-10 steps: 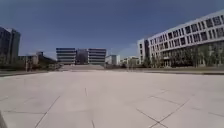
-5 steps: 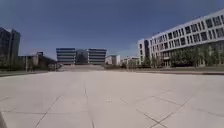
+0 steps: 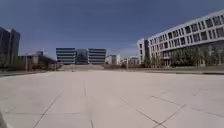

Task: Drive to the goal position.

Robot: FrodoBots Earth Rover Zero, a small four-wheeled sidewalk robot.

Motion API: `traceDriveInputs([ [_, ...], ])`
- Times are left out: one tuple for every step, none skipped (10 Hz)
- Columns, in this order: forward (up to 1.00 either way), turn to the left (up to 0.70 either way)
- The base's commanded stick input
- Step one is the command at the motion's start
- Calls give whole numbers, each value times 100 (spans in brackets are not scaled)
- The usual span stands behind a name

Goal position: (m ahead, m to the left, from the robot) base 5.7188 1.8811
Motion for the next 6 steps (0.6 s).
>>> traceDriveInputs([
  [9,-5],
  [9,-5],
  [9,-5],
  [9,-5],
  [10,-5],
  [9,-5],
])
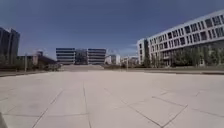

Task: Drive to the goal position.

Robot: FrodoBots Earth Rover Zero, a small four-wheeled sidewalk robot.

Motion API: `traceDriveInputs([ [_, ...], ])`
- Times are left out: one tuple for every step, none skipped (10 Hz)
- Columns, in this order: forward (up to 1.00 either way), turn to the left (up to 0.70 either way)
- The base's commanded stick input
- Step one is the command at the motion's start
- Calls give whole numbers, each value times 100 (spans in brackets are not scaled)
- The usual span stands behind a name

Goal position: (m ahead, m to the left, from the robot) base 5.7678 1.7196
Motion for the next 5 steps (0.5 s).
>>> traceDriveInputs([
  [9,-5],
  [9,-5],
  [9,-5],
  [9,-5],
  [9,-5],
])
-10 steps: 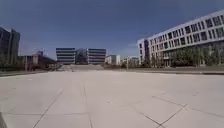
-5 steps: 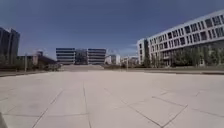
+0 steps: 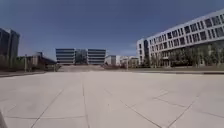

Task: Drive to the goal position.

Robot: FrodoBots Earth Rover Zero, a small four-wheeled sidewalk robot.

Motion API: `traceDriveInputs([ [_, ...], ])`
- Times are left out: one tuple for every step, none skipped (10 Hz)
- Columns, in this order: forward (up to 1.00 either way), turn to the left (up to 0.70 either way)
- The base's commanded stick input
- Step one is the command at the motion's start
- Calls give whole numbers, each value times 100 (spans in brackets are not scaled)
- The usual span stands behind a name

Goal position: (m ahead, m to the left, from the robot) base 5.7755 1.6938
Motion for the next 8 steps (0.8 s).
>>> traceDriveInputs([
  [9,-5],
  [9,-5],
  [9,-5],
  [9,-5],
  [9,-5],
  [9,-5],
  [9,-5],
  [9,-5],
])
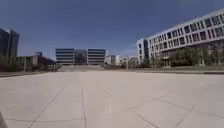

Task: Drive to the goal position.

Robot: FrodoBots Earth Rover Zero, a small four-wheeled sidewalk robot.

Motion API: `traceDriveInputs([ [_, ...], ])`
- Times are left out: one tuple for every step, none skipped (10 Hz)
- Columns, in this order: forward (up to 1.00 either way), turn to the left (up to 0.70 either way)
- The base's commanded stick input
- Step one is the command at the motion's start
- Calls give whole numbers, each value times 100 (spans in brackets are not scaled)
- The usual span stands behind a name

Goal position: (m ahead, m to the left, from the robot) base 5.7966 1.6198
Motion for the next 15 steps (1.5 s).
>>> traceDriveInputs([
  [9,-5],
  [9,-5],
  [9,-5],
  [9,-5],
  [9,-5],
  [9,-5],
  [9,-5],
  [9,-5],
  [9,-5],
  [9,-5],
  [9,-5],
  [9,-5],
  [9,-5],
  [9,-5],
  [9,-5],
])
